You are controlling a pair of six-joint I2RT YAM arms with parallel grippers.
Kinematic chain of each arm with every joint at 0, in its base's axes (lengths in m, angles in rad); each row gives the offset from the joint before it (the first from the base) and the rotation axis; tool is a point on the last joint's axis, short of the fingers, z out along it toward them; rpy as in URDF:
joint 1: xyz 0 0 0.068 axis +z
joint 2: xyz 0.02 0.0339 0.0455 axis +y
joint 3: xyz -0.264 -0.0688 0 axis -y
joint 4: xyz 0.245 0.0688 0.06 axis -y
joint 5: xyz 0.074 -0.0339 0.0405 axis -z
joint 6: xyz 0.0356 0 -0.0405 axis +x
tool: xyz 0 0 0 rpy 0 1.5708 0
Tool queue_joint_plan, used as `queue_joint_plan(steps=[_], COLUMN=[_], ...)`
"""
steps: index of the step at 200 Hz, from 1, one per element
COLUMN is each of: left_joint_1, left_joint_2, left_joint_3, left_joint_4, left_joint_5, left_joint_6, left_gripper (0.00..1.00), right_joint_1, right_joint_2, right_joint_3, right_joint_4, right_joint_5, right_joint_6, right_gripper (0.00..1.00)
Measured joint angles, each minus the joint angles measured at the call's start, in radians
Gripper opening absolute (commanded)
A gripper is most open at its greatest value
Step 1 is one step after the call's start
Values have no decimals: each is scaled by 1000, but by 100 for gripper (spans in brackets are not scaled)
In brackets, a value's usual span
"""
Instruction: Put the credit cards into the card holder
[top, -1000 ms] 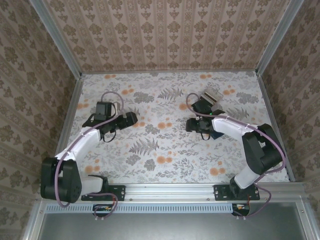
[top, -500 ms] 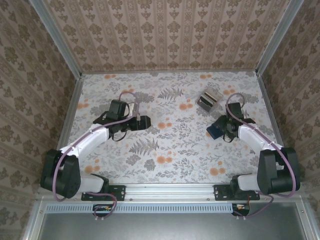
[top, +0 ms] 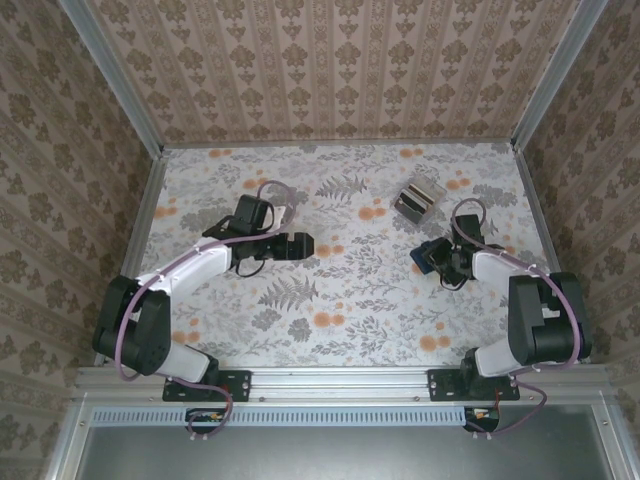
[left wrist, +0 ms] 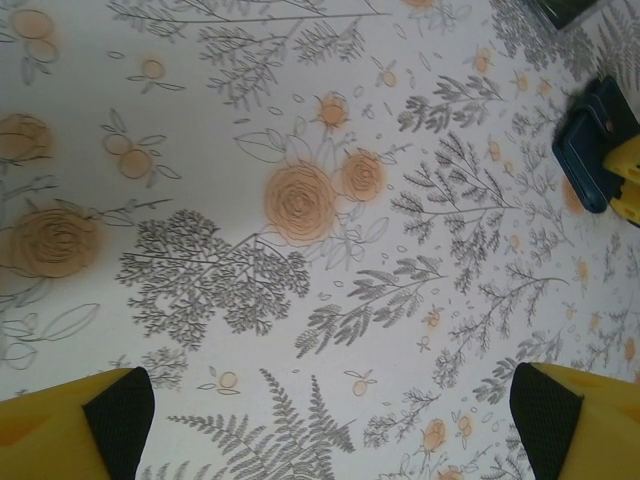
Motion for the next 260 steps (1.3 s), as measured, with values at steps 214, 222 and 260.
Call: queue_joint_plan(steps=[214,222,260], left_joint_1=[-4,-4,-6], left_joint_2=[0,0,0], left_joint_3=[15,15,-6], left_joint_4=[299,311,483], left_joint_5=[362,372,424], left_joint_6=[-238,-256,-390], left_gripper=[93,91,77], right_joint_1=[279,286,342], right_joint_2=[-208,-208,-185], right_joint_3=[50,68,123], right_joint_4=[377,399,556], right_joint_5=[-430,-439,-456], right_joint_6=[-154,-128,24], right_gripper=[0,0,0])
